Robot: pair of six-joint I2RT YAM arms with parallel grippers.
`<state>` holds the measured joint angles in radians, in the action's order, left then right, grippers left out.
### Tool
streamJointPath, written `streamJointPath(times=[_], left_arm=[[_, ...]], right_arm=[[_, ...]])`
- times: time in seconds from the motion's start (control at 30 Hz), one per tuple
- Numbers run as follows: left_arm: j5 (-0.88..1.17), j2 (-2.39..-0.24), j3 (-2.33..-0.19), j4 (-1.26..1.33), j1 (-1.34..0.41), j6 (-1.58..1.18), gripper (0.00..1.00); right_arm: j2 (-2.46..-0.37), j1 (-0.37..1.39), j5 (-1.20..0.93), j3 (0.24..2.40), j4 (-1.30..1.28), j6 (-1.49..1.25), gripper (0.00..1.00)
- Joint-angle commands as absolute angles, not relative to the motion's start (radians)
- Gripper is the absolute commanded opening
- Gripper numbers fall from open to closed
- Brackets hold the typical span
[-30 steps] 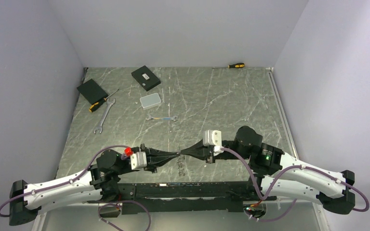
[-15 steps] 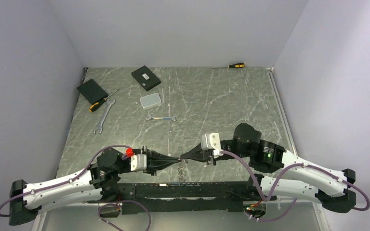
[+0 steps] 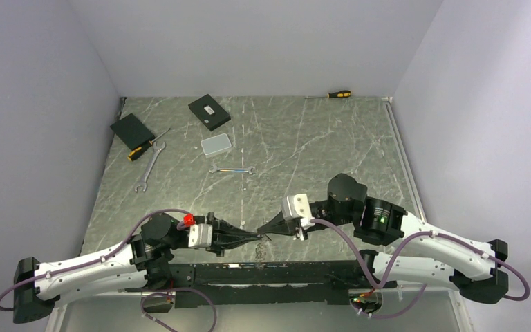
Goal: Put the keys on the keyring
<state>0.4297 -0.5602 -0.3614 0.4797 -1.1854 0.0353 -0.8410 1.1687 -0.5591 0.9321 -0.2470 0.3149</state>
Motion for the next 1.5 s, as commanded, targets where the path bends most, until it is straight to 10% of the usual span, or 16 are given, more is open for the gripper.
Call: streamJointPath(times=[0.0, 1.23, 1.47], left_arm=[[0.469, -0.546, -0.407, 0.543, -1.184, 0.007, 0.00], [0.496, -0.469, -0.368, 0.584, -1.184, 0.029, 0.00], [0.450, -0.451, -0.331, 0.636, -1.184, 0.027, 0.00]], right_arm=[[-0.855, 1.170, -0.597, 0.983, -0.273, 0.364, 0.00], [-0.930, 1.168, -0.534, 0.954, -0.225, 0.251, 0.00], [-0.903, 1.169, -0.477, 0.976, -0.225, 0.222, 0.15]])
